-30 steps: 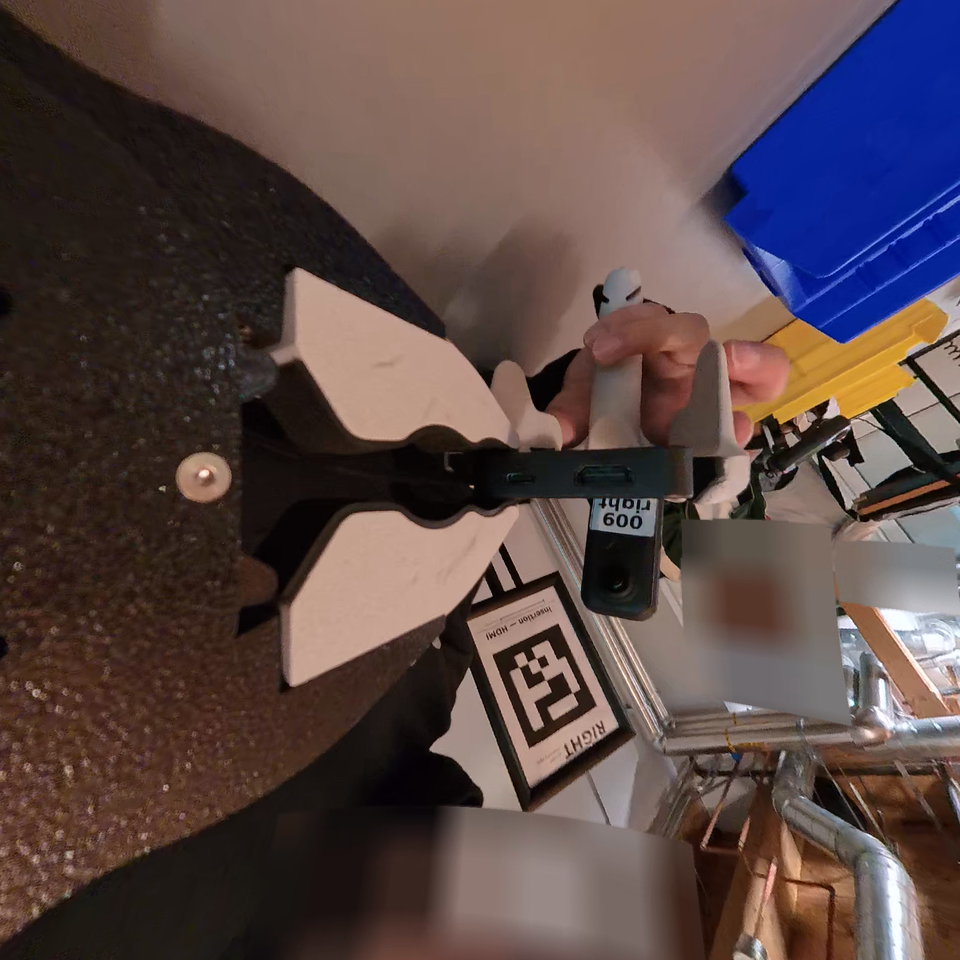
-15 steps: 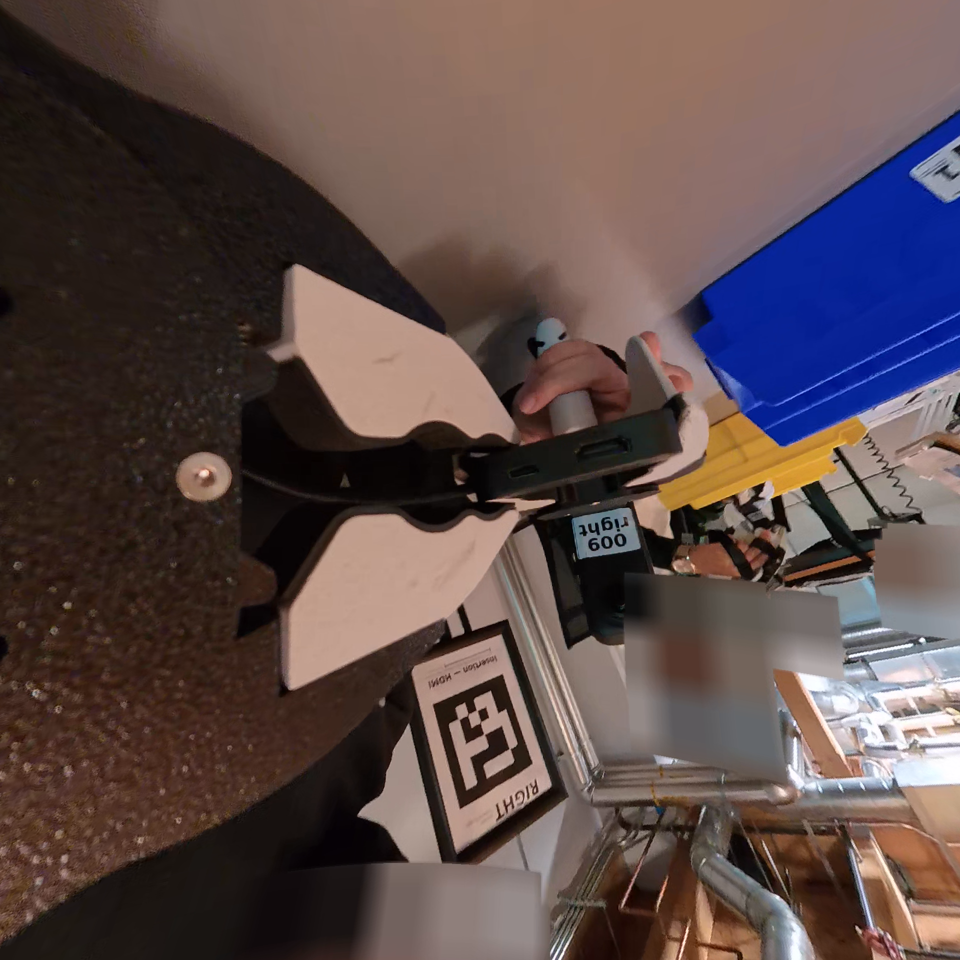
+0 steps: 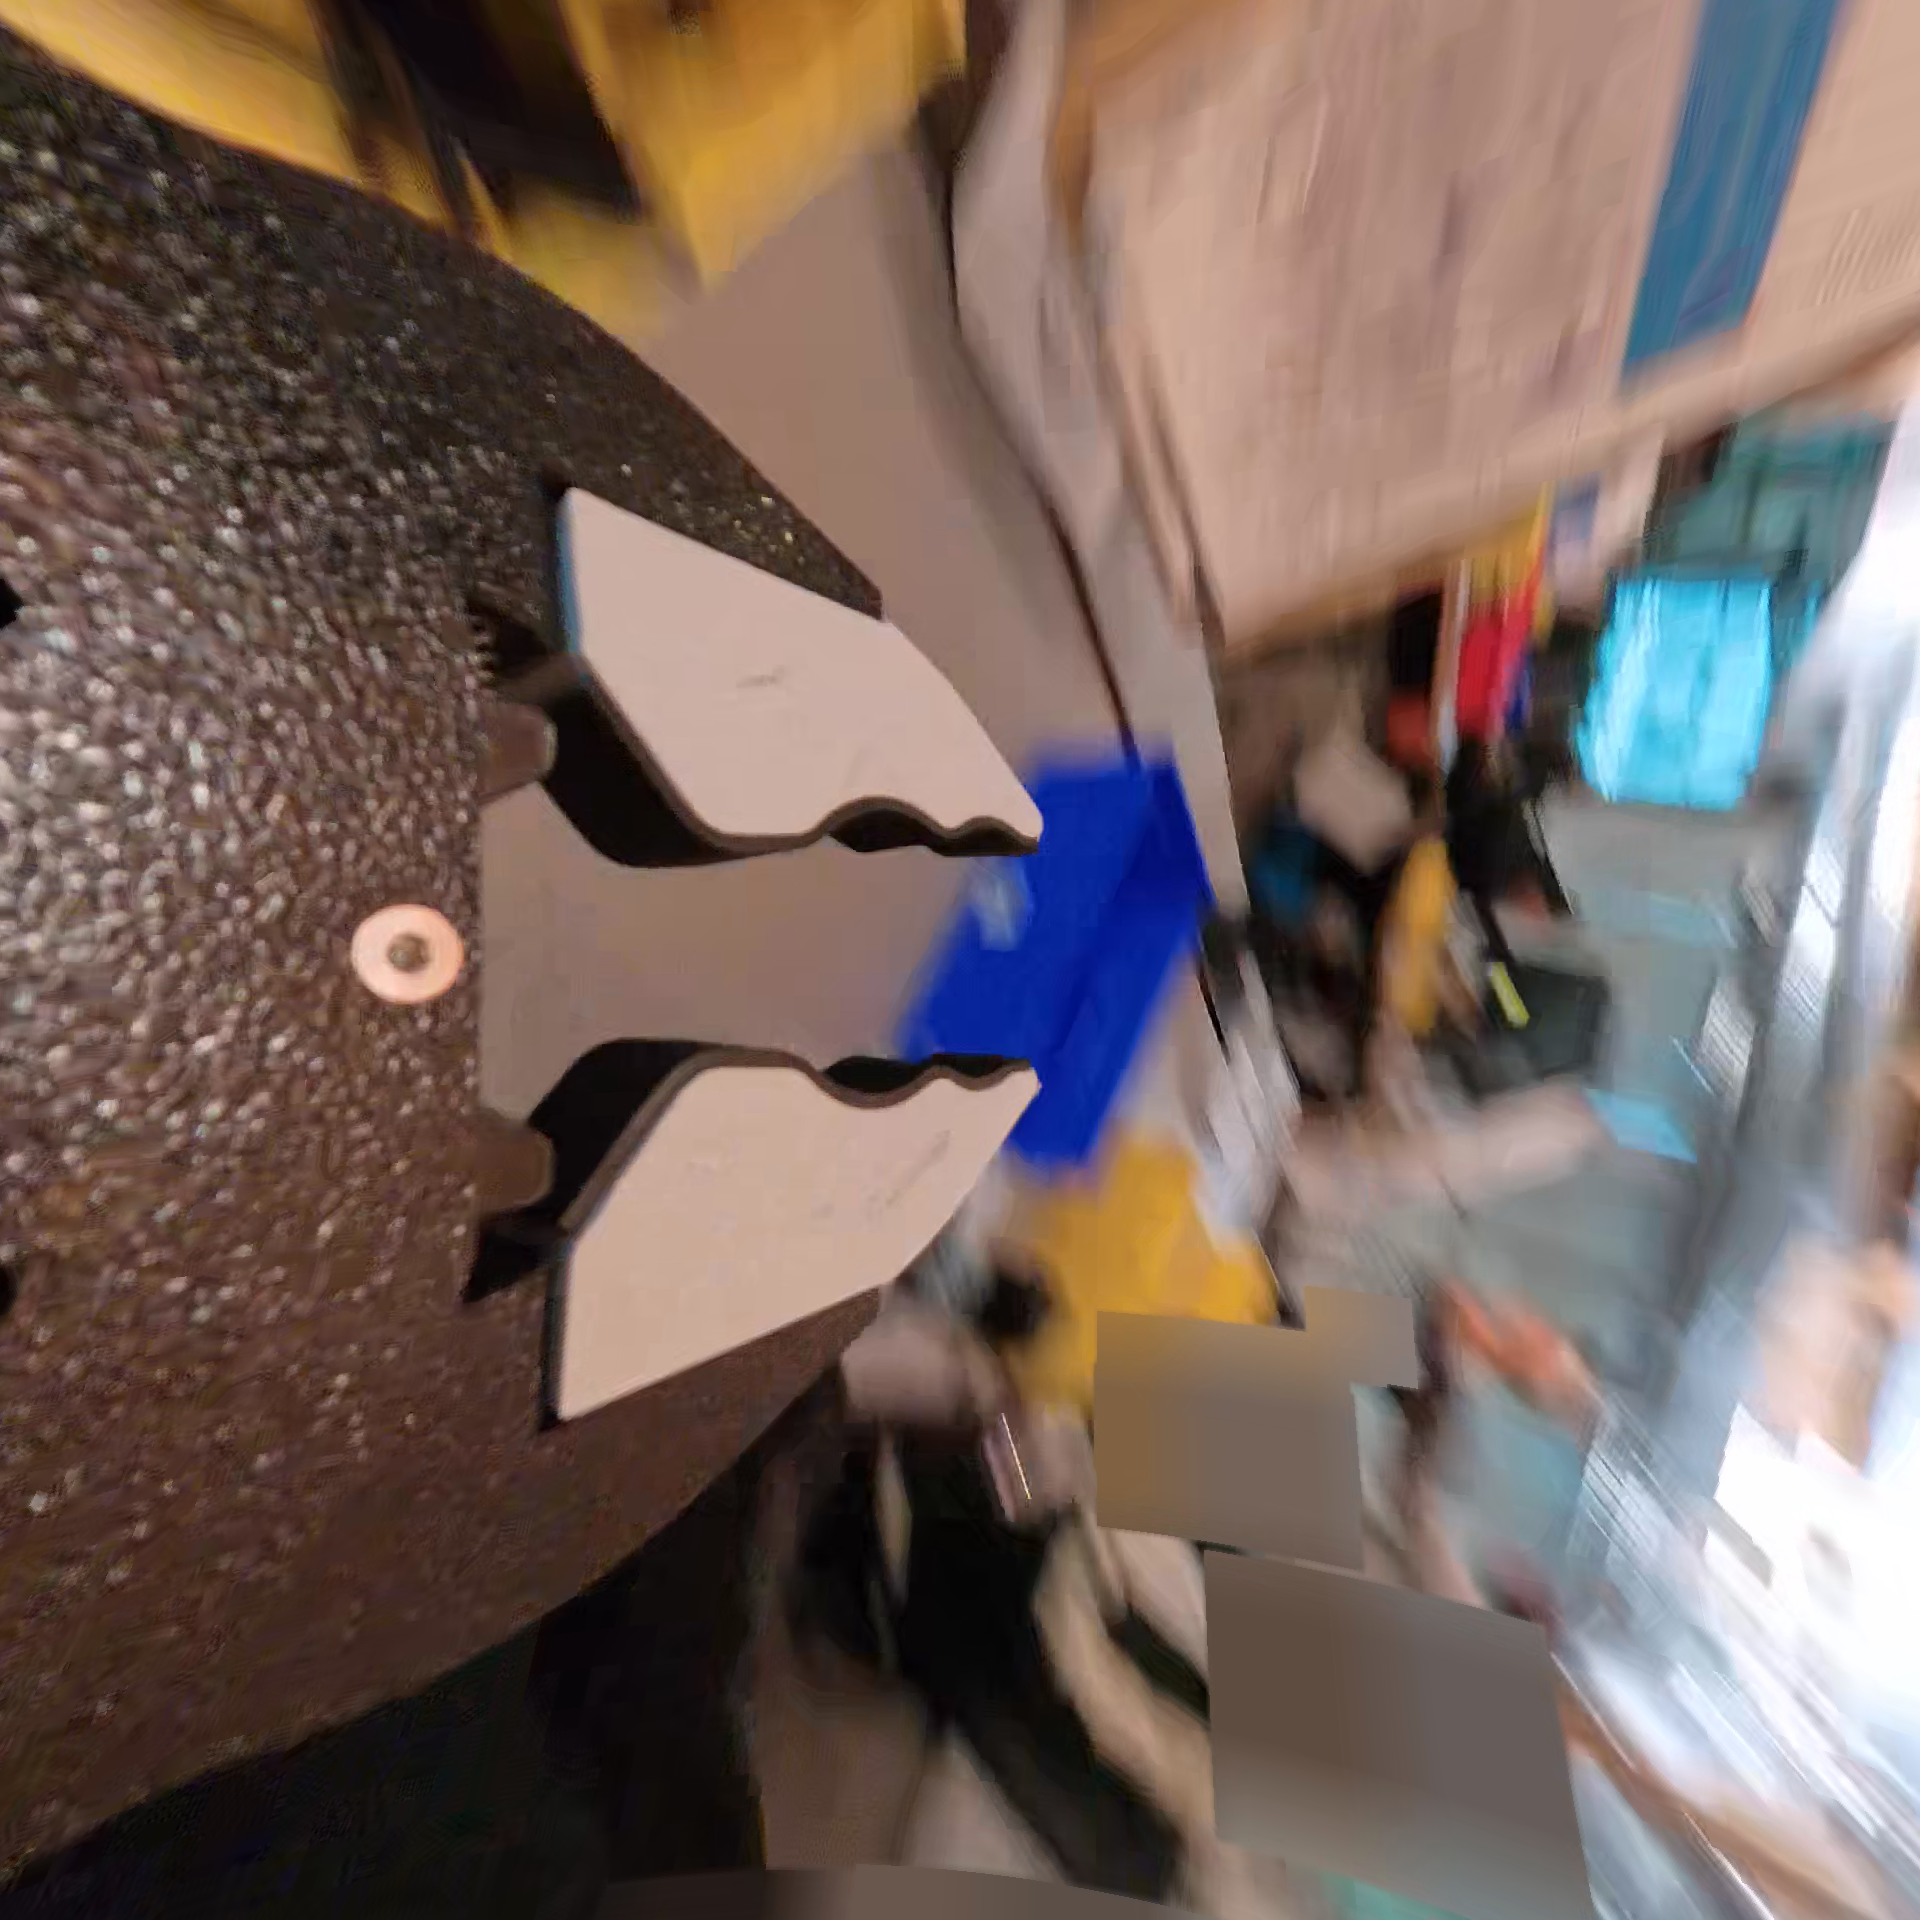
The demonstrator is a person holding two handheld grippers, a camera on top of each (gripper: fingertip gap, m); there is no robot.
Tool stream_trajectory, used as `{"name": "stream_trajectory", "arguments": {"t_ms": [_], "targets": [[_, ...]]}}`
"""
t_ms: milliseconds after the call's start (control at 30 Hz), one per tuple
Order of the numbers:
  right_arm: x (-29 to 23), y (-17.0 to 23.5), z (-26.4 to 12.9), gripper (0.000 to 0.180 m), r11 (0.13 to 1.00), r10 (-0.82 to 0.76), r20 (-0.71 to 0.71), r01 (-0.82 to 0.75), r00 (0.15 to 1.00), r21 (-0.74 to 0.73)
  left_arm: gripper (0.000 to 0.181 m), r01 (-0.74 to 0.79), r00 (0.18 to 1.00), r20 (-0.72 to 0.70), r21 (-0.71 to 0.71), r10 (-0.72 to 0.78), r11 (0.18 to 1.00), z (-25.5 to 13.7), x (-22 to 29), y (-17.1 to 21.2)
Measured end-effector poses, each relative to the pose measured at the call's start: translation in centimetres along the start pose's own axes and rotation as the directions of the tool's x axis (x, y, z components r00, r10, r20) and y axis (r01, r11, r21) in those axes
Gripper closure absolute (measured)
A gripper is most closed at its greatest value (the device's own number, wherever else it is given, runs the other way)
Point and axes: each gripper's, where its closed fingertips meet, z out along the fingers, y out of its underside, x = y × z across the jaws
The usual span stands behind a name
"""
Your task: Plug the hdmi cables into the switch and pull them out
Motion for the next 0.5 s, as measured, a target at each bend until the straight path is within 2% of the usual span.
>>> {"name": "stream_trajectory", "arguments": {"t_ms": [33,67,100,167,200,267,400,500], "targets": [[0.0,0.0,0.0,0.107,1.000,0.003,0.001,-0.003,1.000,0.002,0.142,-0.172,0.966,0.179,-0.089,0.185,0.981,-1.1,-2.9,0.4],[0.1,-0.1,-0.1,0.107,1.000,0.005,-0.003,-0.005,1.000,0.005,0.140,-0.302,0.879,0.314,-0.216,0.359,0.928,-2.5,-5.7,0.9],[0.0,-0.1,-0.1,0.107,1.000,0.006,-0.002,-0.006,1.000,0.009,0.140,-0.372,0.782,0.373,-0.363,0.499,0.854,-3.9,-7.9,1.7],[0.0,-0.1,-0.1,0.107,1.000,0.009,-0.001,-0.009,1.000,0.008,0.140,-0.341,0.672,0.365,-0.620,0.644,0.707,-6.2,-11.4,4.2],[0.0,-0.1,-0.1,0.107,1.000,0.009,0.003,-0.009,1.000,0.007,0.141,-0.293,0.637,0.362,-0.703,0.681,0.648,-7.2,-12.9,5.2],[0.0,0.0,-0.1,0.107,1.000,0.010,0.003,-0.010,1.000,0.004,0.145,-0.249,0.595,0.344,-0.780,0.726,0.574,-8.1,-15.0,6.3],[0.0,-0.1,-0.1,0.107,1.000,0.013,0.001,-0.013,1.000,0.012,0.165,-0.223,0.605,0.287,-0.834,0.743,0.504,-8.0,-16.2,7.8],[0.0,-0.1,-0.2,0.107,1.000,0.011,0.001,-0.011,1.000,0.014,0.174,-0.212,0.613,0.273,-0.848,0.742,0.487,-7.7,-16.7,8.4]]}}
